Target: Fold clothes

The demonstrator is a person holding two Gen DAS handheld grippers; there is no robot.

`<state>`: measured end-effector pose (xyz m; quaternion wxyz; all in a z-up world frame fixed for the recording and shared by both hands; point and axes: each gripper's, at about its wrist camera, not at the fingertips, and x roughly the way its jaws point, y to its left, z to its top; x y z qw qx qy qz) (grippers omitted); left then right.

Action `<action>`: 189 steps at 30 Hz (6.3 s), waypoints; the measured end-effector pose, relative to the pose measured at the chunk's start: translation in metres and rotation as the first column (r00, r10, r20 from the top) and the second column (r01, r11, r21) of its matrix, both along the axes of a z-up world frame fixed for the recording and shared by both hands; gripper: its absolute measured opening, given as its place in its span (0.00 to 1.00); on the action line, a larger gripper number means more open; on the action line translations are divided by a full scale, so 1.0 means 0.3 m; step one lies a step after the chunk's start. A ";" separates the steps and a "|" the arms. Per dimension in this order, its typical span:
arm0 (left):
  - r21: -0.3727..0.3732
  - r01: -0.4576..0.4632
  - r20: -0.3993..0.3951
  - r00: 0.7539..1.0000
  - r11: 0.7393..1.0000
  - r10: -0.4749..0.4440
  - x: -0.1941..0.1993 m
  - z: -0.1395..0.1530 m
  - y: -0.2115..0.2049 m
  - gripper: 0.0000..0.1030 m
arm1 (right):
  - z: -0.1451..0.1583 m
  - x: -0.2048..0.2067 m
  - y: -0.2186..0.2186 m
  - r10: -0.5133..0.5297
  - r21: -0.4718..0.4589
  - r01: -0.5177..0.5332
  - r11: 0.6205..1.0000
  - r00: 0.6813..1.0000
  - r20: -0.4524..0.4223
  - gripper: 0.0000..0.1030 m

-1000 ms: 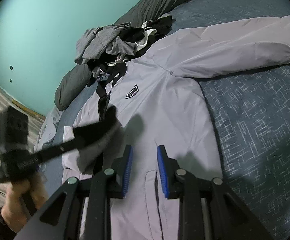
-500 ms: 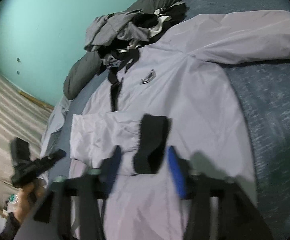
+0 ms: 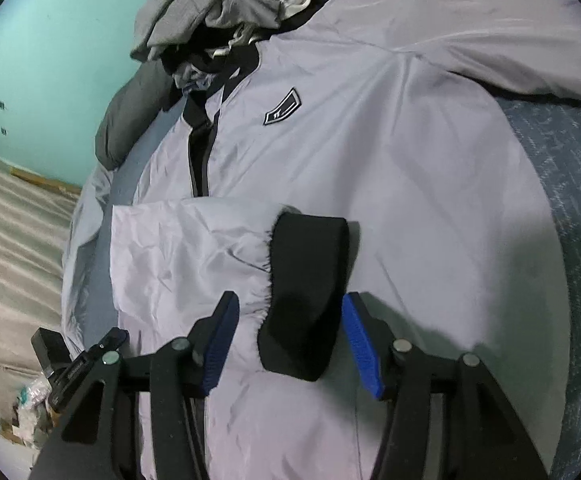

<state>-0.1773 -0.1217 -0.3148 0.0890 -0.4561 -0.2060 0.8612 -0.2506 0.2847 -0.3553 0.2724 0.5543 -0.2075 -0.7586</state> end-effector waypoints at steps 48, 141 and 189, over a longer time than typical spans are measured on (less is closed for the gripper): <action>-0.159 0.096 0.024 0.995 0.983 -0.093 -0.176 -0.069 -0.125 0.30 | 0.145 0.124 0.264 -0.049 0.105 0.061 0.993 0.993 -0.109 0.02; -0.396 0.305 0.061 0.950 0.866 -0.307 -0.365 0.007 -0.062 0.01 | 0.069 0.164 0.215 -0.075 0.001 0.075 0.997 0.997 -0.035 0.03; -0.382 0.297 -0.008 0.946 0.875 -0.325 -0.356 -0.063 -0.060 0.09 | 0.074 0.158 0.202 -0.058 -0.005 0.058 0.998 0.998 -0.034 0.03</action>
